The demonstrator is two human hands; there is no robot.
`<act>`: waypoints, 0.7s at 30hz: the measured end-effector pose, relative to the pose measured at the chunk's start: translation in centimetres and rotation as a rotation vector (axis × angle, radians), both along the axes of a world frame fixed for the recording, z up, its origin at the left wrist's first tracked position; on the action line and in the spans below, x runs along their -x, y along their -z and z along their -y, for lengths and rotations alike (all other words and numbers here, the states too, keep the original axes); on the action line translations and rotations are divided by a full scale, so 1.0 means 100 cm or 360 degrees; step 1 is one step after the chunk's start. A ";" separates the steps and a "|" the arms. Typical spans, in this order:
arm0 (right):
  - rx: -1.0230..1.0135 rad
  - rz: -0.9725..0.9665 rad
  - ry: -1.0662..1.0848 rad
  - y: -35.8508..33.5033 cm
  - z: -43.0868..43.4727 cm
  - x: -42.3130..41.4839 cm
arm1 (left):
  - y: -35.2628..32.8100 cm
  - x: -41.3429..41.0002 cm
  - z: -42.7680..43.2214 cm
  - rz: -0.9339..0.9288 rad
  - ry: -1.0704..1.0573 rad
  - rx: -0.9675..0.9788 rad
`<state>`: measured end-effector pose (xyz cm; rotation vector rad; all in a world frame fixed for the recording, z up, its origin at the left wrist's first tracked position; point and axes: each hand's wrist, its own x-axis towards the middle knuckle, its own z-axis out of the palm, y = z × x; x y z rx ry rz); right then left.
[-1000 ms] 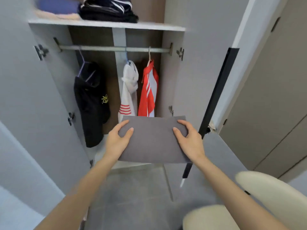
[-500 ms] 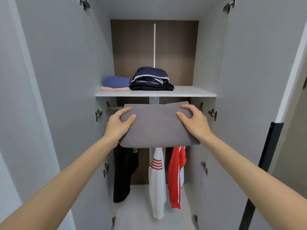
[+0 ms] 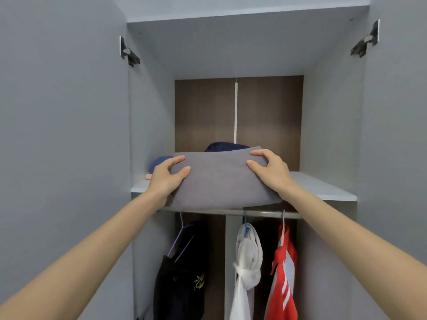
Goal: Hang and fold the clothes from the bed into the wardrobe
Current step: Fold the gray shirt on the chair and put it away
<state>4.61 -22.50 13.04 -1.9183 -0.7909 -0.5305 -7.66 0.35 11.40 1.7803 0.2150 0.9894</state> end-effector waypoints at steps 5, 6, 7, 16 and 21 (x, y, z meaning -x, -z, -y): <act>-0.0033 -0.0027 0.0055 -0.030 -0.014 -0.082 | -0.033 -0.080 -0.013 0.0057 0.0036 0.0005; -0.0048 -0.0030 0.0076 -0.034 -0.014 -0.097 | -0.039 -0.097 -0.013 0.0051 0.0056 -0.0001; -0.0060 -0.0032 0.0105 -0.038 -0.013 -0.111 | -0.045 -0.114 -0.013 0.0042 0.0076 -0.0003; 0.0124 -0.0138 0.0622 -0.053 0.040 -0.229 | -0.070 -0.279 0.032 -0.0138 0.0503 0.0076; 0.0403 -0.0232 0.0998 -0.051 0.081 -0.278 | -0.068 -0.347 0.075 -0.0430 0.0823 0.0026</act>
